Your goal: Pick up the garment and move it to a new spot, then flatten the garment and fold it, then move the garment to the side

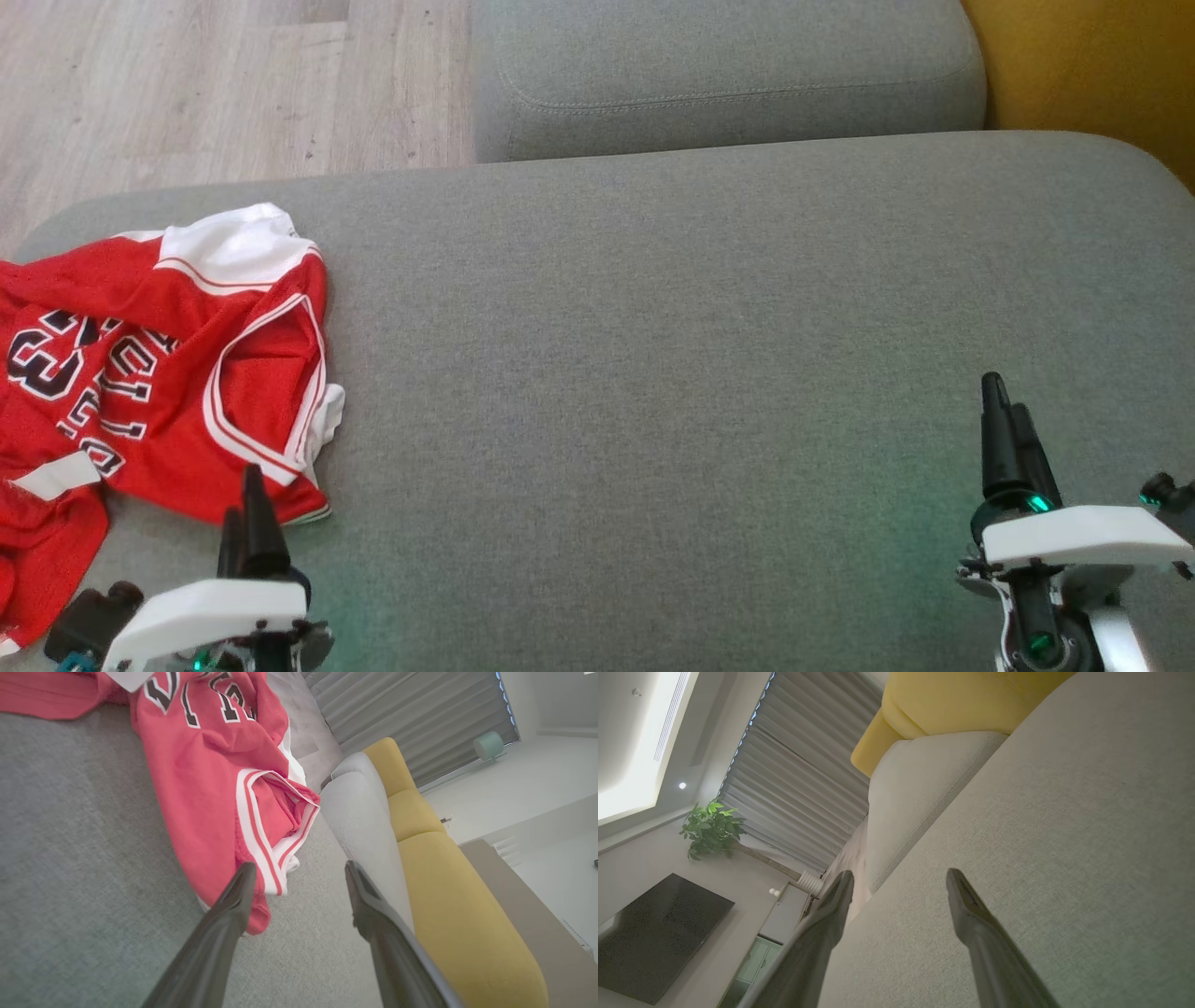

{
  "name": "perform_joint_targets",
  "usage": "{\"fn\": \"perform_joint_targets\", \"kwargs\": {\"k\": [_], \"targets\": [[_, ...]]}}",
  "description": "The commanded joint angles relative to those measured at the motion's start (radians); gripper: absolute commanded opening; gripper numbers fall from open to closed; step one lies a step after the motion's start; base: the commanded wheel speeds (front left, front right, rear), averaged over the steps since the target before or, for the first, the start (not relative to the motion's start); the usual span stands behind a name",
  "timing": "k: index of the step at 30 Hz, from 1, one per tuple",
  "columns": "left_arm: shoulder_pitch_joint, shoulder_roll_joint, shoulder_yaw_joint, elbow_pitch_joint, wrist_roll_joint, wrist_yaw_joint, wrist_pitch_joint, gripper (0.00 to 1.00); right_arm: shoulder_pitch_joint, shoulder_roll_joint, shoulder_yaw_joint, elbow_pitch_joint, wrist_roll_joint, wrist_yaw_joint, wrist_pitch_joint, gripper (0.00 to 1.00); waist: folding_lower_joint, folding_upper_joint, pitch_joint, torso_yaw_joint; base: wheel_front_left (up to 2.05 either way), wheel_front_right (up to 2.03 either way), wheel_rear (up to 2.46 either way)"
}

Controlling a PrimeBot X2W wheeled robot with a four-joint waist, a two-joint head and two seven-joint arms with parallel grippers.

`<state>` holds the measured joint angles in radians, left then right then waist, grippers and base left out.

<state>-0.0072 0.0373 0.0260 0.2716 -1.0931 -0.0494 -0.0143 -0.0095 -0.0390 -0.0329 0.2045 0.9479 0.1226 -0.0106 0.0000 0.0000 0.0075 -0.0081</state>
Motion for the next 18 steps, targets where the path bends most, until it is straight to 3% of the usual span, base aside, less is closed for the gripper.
{"fn": "perform_joint_targets", "kwargs": {"k": [1, 18], "targets": [[-0.015, 0.008, 0.003, -0.038, 0.045, 0.004, -0.014, 1.00, -0.028, -0.005, 0.017, -0.046, -0.053, 0.003, -0.017, 1.00, 0.0000, 0.0000, 0.000, 0.000, 0.00, 0.00, 0.00], [-0.001, 0.010, -0.001, -0.035, 0.244, 0.006, -0.061, 1.00, -0.016, -0.006, 0.044, -0.075, -0.297, 0.004, -0.064, 1.00, 0.0000, 0.0000, -0.001, -0.002, 0.00, 0.00, 0.00]]}}
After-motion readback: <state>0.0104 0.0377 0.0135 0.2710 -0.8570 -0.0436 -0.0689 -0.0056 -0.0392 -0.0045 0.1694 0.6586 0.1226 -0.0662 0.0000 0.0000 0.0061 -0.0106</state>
